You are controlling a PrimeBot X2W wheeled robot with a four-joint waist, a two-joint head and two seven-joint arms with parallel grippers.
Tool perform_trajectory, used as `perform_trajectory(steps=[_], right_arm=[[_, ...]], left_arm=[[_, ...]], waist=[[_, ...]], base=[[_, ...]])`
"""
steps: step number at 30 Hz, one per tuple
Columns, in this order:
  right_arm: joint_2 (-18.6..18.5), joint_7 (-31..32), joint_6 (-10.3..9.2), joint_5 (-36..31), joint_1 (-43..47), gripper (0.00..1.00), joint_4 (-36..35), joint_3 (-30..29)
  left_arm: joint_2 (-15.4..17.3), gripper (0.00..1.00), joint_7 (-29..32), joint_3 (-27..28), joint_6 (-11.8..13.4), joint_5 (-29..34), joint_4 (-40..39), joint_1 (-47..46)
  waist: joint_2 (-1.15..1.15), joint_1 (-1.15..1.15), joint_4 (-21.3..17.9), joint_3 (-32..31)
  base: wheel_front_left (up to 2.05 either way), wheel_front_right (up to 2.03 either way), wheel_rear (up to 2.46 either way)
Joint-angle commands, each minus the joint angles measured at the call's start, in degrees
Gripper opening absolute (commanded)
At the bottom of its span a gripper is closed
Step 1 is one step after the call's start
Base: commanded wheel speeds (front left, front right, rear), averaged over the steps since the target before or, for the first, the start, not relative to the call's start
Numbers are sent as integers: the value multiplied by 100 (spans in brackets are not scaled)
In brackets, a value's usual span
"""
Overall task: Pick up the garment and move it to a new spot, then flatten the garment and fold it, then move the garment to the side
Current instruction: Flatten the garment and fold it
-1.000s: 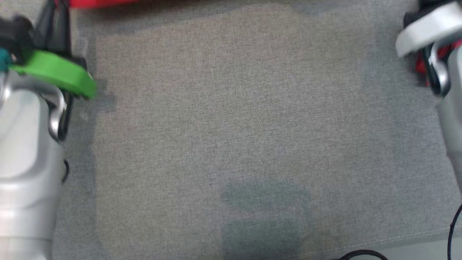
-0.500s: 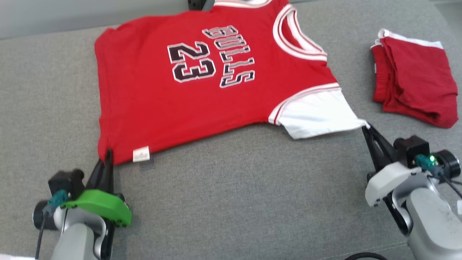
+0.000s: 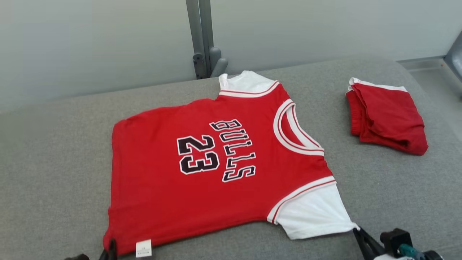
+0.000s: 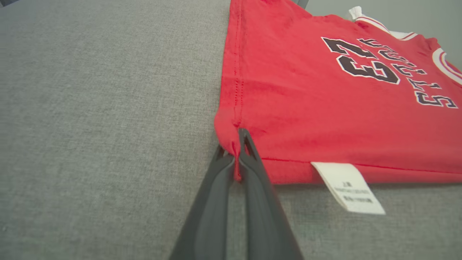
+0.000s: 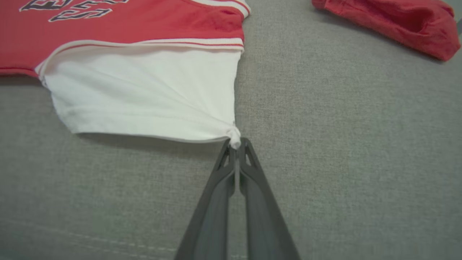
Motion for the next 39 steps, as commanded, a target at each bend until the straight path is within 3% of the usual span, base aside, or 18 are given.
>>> perform_trajectory(steps=[1, 10, 18, 26, 39], right_arm=[[19, -12, -15, 16, 225, 0, 29, 13], [-80, -12, -15, 46, 898, 0, -49, 49], [-98, -13, -14, -17, 631, 0, -636, -56], [51, -12, -13, -136, -135, 0, -1334, -347], [240, -12, -12, -533, -1914, 0, -735, -346]], left_arm=[[0, 0, -17, -41, 16, 23, 0, 216], [-165, 0, -17, -22, 16, -143, -121, 829], [-200, 0, -18, 171, 16, -9, -557, 474], [-228, 0, -17, -103, 15, 15, -1125, 15], [-212, 0, -17, -194, 15, 87, -831, -1237]], waist=[[0, 1, 7, -263], [0, 1, 86, -368], [0, 1, 257, -191], [0, 1, 341, 81], [0, 1, 565, 946]], base=[[0, 0, 0], [0, 0, 0], [0, 0, 0], [0, 0, 0], [0, 0, 0]])
